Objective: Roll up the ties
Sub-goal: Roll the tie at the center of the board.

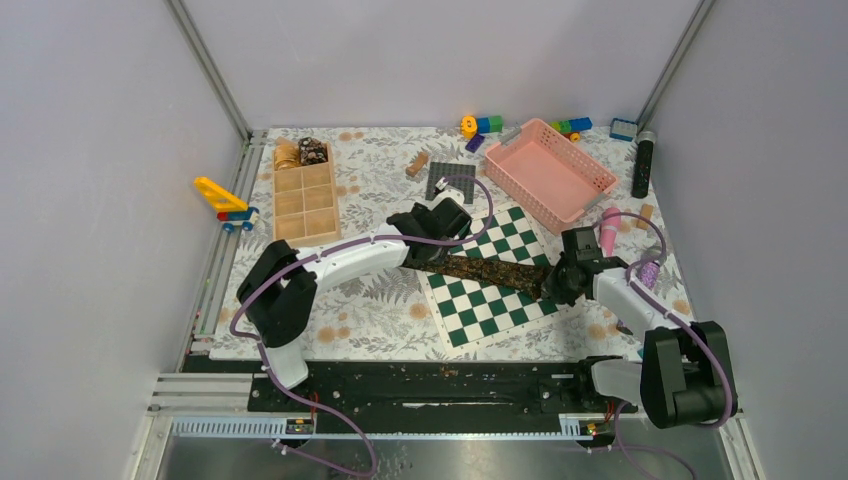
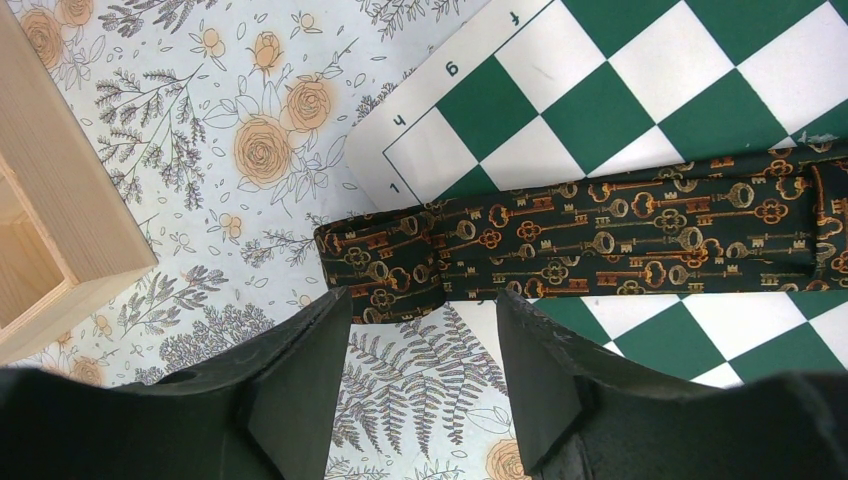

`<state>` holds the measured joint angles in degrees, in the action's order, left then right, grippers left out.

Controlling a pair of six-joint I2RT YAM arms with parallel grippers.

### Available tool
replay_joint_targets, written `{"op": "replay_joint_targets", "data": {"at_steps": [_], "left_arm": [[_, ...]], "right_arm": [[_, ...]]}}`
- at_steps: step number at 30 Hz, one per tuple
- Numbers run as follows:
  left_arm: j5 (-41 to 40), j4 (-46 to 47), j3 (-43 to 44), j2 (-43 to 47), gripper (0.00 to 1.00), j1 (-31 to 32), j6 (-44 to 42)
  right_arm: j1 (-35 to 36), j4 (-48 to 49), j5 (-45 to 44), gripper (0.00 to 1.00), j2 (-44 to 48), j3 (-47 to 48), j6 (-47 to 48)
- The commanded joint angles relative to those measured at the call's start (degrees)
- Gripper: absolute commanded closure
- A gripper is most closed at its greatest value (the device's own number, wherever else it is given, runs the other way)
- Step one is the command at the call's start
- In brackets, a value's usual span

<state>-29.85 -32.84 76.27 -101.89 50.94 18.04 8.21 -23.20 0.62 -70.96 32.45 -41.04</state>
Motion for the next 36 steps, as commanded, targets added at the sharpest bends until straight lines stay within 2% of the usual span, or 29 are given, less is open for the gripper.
{"op": "replay_joint_targets", "data": {"at_steps": [1,7,17,27,36], "left_arm": [[0.66,1.77,0.05,0.95,0.42,-0.2,0.77],[0.44,1.81,-0.38,1.06,0.43,-0.2,0.77],[0.28,1.8,-0.97,1.42,0.43,-0.24,0.78],[0.28,1.64,-1.46,1.95,0.43,-0.31,0.77],[0.28,1.64,-1.31,2.24,0.43,-0.38,0.81]], "right_arm": [[-0.3,0.27,0.59,0.92,3.11,0.3,0.13],[-0.28,-1.67,-2.43,0.93,4.04,2.55,1.65],[-0.3,-4.38,-8.14,0.93,0.43,8.33,2.8],[-0.25,-5.98,-10.18,0.94,-4.79,13.02,4.11],[-0.3,-6.44,-11.9,0.91,-6.14,13.12,4.17]]}}
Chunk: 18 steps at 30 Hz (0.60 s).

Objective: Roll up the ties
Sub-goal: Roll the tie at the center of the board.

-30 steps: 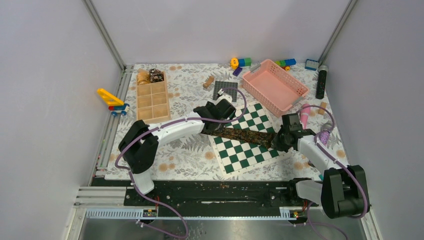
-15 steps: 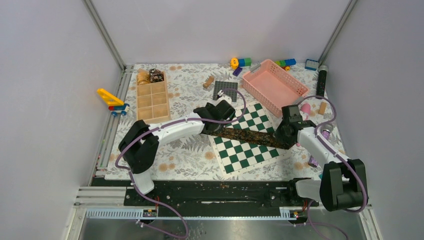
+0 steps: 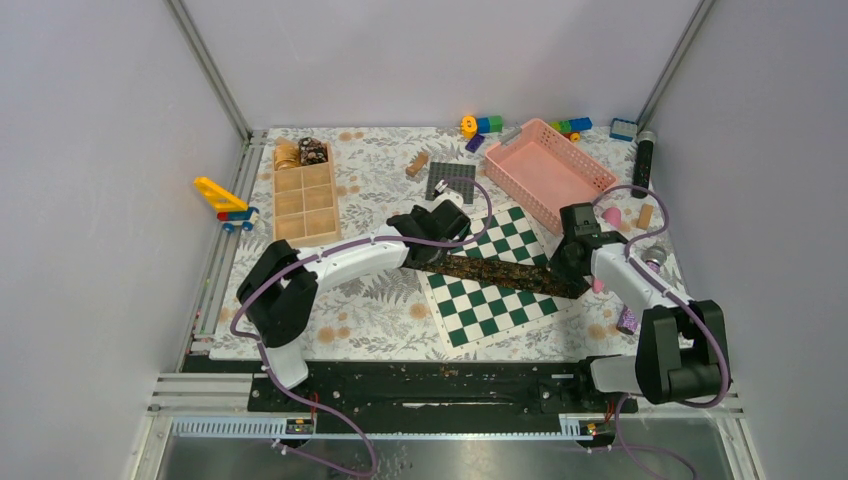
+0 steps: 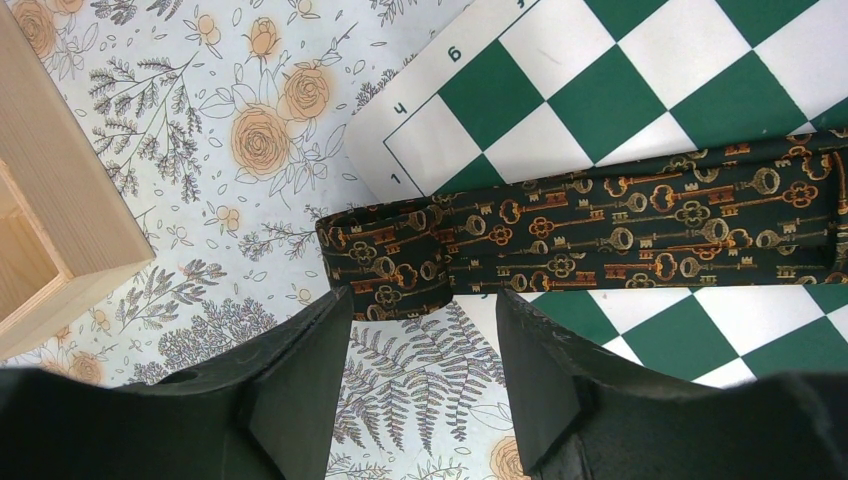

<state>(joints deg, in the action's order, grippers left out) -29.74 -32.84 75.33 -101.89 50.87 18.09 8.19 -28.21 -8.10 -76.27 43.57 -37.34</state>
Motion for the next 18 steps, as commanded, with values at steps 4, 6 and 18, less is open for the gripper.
{"op": "replay_joint_targets", "data": {"at_steps": [4,6,18], "left_arm": [[0.2,1.4,-0.07,2.3,0.43,-0.28,0.63],[0.07,1.34,-0.03,2.39,0.43,-0.26,0.55],[1.04,1.37,-0.32,4.51,0.43,-1.58,1.52]], "right_arm": [[-0.25,-1.37,-3.41,0.9,-2.44,2.94,0.82],[-0.27,-1.29,-3.25,0.89,-3.4,3.41,0.89],[-0.3,-3.18,-5.07,0.51,-0.28,5.41,2.12]]}}
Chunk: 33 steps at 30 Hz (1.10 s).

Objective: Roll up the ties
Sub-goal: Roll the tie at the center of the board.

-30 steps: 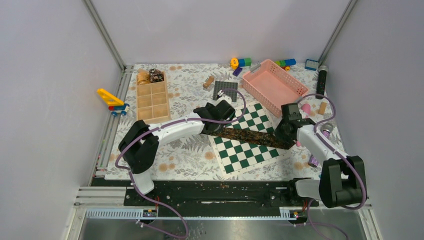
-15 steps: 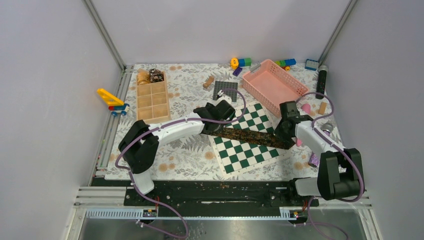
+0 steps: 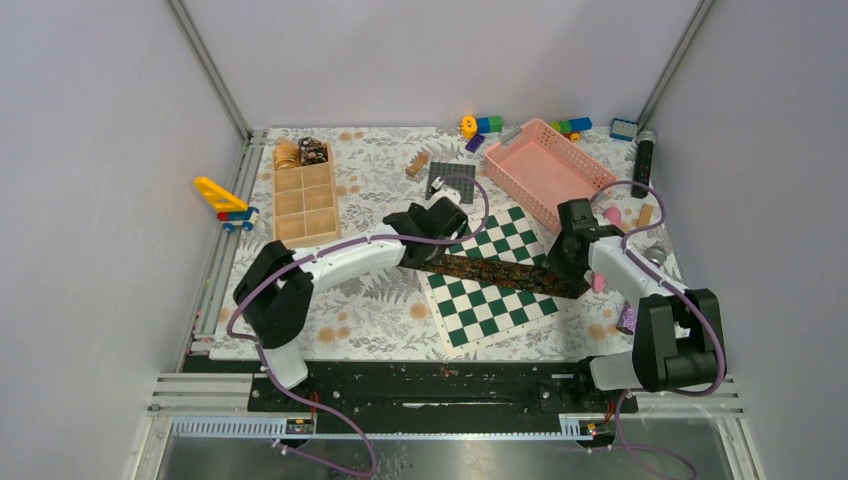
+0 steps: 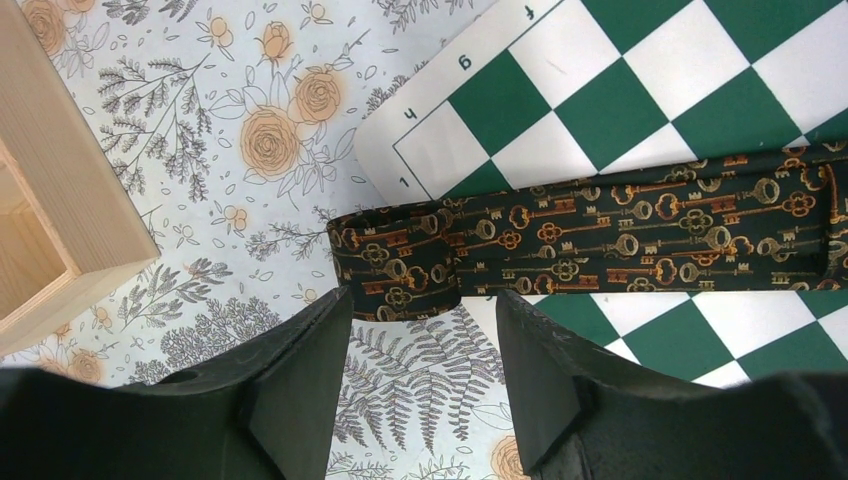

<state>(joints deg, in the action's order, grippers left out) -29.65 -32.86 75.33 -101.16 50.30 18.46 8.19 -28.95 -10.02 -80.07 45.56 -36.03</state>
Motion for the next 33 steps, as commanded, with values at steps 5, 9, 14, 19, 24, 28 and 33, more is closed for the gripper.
{"op": "replay_joint_targets", "data": {"at_steps": [5,9,14,19,24,28,33], "left_arm": [[3.4,4.09,-2.99,9.34,0.43,-4.15,2.44],[10.96,11.53,-10.03,16.9,0.39,-9.36,5.06],[21.37,23.23,-22.79,25.71,0.34,-16.81,10.23],[26.12,30.22,-29.58,29.2,0.33,-21.89,13.65],[29.17,36.11,-33.61,30.18,0.32,-24.49,15.33],[32.48,40.86,-37.02,29.92,0.32,-26.71,17.94],[34.22,45.3,-39.59,28.11,0.32,-27.71,19.26]], "right_arm": [[-0.28,-1.35,2.13,0.49,8.09,4.78,3.19],[1.21,3.09,12.4,0.48,9.54,5.66,1.83],[11.3,5.3,13.48,0.44,4.94,11.36,-2.26],[20.41,10.35,16.69,0.39,-3.93,17.11,-7.33],[25.88,12.34,19.99,0.37,-14.6,25.9,-9.67],[29.19,12.98,21.43,0.4,-21.45,31.15,-10.79],[31.27,13.48,23.22,0.48,-27.8,34.96,-11.43]]}}
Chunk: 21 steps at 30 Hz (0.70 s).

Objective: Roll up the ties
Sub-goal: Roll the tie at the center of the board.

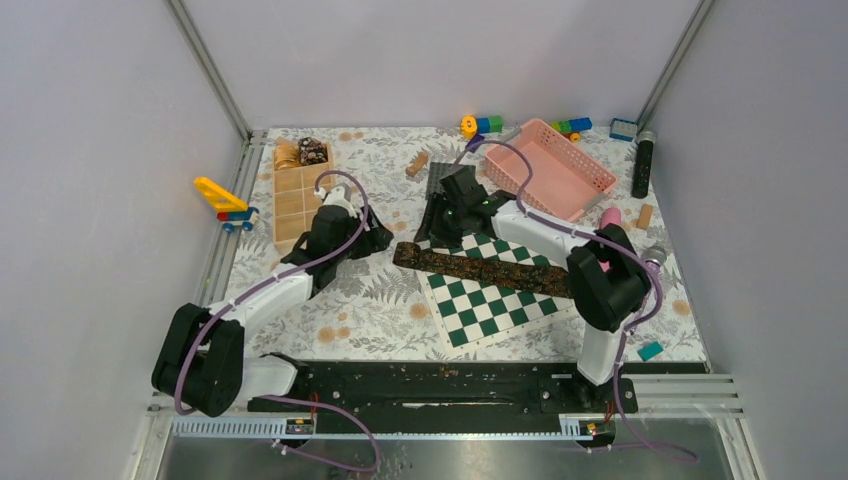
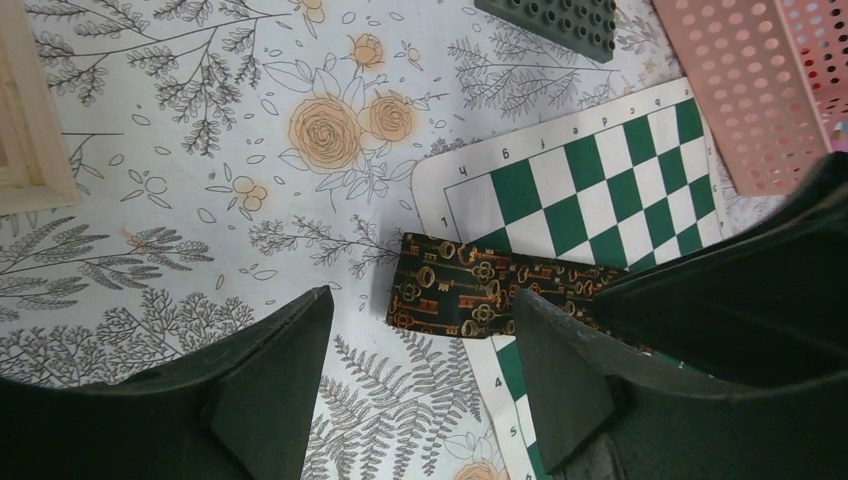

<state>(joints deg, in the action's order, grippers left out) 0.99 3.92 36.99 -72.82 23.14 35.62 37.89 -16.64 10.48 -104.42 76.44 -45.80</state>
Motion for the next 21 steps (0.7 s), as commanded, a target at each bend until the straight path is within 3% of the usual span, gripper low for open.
{"op": "replay_joint_targets", "data": {"at_steps": [1,8,21], "left_arm": [[3.76,9.22,-1.55,-0.82,0.33,-0.61,2.17],[5.4,13.47,-2.86,-4.63,0.35,-0.98,2.79],[6.74,16.95,-4.3,-8.45,0.37,-1.05,3.06]], "right_arm": [[1.74,1.12,3.0,0.49,-4.42,4.56,-1.67],[2.31,0.52,3.57,0.58,-8.0,6.05,-1.49],[2.88,-0.55,3.23,0.59,-11.21,7.65,-1.17]]}}
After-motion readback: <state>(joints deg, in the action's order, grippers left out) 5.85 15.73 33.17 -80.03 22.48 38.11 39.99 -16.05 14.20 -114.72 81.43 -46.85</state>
